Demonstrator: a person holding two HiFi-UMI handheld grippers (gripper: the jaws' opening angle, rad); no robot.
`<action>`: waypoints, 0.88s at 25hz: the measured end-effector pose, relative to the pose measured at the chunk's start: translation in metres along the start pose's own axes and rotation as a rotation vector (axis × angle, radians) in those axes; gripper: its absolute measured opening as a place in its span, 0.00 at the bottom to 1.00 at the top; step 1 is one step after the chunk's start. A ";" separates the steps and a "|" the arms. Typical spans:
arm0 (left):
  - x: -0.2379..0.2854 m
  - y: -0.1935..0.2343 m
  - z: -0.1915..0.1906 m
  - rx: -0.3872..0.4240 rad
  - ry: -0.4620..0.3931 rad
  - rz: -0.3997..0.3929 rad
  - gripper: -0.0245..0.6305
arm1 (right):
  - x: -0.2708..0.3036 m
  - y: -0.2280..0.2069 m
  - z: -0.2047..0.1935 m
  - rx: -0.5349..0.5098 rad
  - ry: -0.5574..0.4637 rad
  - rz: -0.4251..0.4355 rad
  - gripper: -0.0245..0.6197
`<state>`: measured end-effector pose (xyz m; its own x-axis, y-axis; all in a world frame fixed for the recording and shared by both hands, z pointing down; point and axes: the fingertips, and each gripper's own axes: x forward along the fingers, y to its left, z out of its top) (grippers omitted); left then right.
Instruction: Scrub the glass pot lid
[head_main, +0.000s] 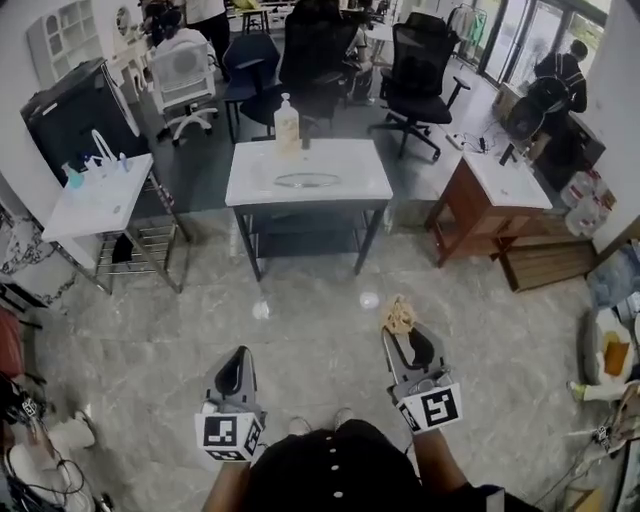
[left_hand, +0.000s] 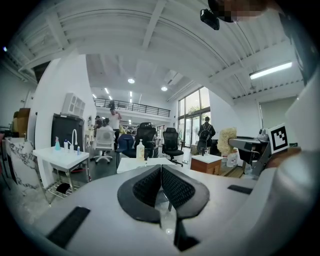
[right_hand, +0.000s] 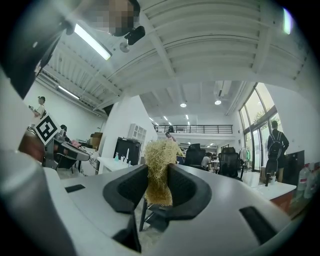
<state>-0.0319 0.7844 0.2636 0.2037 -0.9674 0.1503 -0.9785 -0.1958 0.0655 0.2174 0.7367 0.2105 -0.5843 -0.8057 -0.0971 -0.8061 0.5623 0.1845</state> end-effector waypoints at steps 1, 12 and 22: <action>-0.001 0.003 -0.001 0.001 -0.002 -0.004 0.08 | 0.001 0.004 -0.001 -0.002 -0.002 -0.001 0.25; 0.007 0.024 -0.014 -0.005 0.028 -0.025 0.08 | 0.008 0.015 -0.018 0.039 0.012 -0.025 0.25; 0.075 0.039 -0.003 -0.013 0.030 0.011 0.08 | 0.072 -0.028 -0.033 0.041 0.003 0.005 0.25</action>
<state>-0.0546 0.7045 0.2800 0.1938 -0.9643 0.1806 -0.9802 -0.1828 0.0763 0.2012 0.6572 0.2304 -0.5881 -0.8034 -0.0933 -0.8064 0.5735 0.1443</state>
